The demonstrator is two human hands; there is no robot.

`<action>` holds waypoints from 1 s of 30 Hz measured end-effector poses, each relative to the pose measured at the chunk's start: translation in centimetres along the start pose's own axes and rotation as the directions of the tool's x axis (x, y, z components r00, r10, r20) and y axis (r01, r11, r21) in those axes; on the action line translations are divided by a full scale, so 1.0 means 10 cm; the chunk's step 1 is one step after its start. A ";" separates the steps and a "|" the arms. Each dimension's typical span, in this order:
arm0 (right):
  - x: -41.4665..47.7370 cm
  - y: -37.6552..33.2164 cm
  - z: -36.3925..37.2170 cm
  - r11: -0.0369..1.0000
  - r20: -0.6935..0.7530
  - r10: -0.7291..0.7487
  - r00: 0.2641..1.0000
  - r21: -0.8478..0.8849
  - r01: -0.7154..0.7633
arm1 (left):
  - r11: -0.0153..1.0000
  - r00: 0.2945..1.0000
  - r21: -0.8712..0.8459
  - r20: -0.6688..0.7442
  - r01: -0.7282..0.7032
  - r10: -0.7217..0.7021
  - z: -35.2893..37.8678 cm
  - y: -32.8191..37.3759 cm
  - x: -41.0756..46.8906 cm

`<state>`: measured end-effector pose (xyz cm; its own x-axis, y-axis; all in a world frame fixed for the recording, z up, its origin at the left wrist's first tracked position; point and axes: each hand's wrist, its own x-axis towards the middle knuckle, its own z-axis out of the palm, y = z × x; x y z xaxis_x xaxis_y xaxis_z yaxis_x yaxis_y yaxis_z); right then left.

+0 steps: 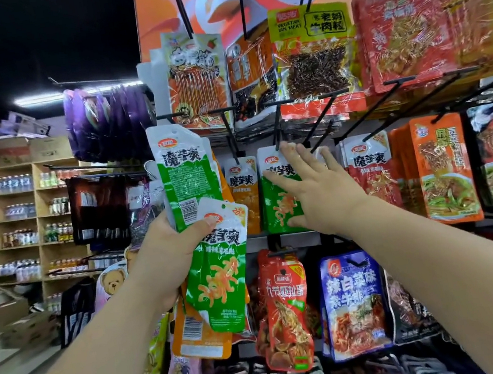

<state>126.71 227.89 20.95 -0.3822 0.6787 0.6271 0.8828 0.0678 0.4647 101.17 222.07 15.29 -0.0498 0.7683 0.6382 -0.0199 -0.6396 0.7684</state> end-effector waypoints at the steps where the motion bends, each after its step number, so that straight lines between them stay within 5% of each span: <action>1: 0.02 -0.01 0.01 1.000 0.023 0.006 1.000 0.000 -0.006 | 1.000 1.000 -0.001 -0.004 0.002 -0.002 0.00 0.00 0.00; 4: 0.06 -0.08 0.01 1.000 0.101 0.021 0.995 -0.011 -0.020 | 1.000 1.000 -0.015 -0.010 0.003 -0.003 0.01 0.01 0.00; 7: 0.04 -0.17 -0.09 0.986 0.057 0.047 0.997 0.158 -0.056 | 0.999 0.999 -0.035 -0.038 -0.018 0.017 0.02 0.05 -0.01; 9: -0.04 -0.27 -0.22 0.950 -0.141 0.100 0.985 0.309 -0.053 | 0.997 0.997 -0.066 -0.066 -0.047 0.042 0.02 0.08 -0.01; 12: -0.16 -0.44 -0.41 0.843 -0.442 0.236 0.865 0.536 0.044 | 0.985 0.992 -0.151 -0.100 -0.089 0.074 0.06 0.12 -0.04; 16: -0.25 -0.71 -0.67 0.389 -0.147 0.274 0.951 0.921 0.030 | 0.975 0.987 -0.173 -0.102 -0.140 0.124 0.22 0.15 -0.14; 25: -0.42 -0.74 -0.57 0.075 0.039 0.337 0.941 0.995 -0.068 | 0.977 0.982 -0.203 -0.186 -0.064 0.026 0.41 0.16 -0.23; 30: -0.46 -0.59 -0.55 0.045 0.063 0.360 0.931 0.995 -0.085 | 0.975 0.977 -0.205 -0.208 -0.080 0.036 0.40 0.14 -0.16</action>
<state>121.77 220.32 18.75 -0.0207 0.7025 0.7114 0.3436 0.6732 -0.6548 105.23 220.09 15.53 -0.2572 0.7225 0.6418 -0.2206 -0.6905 0.6889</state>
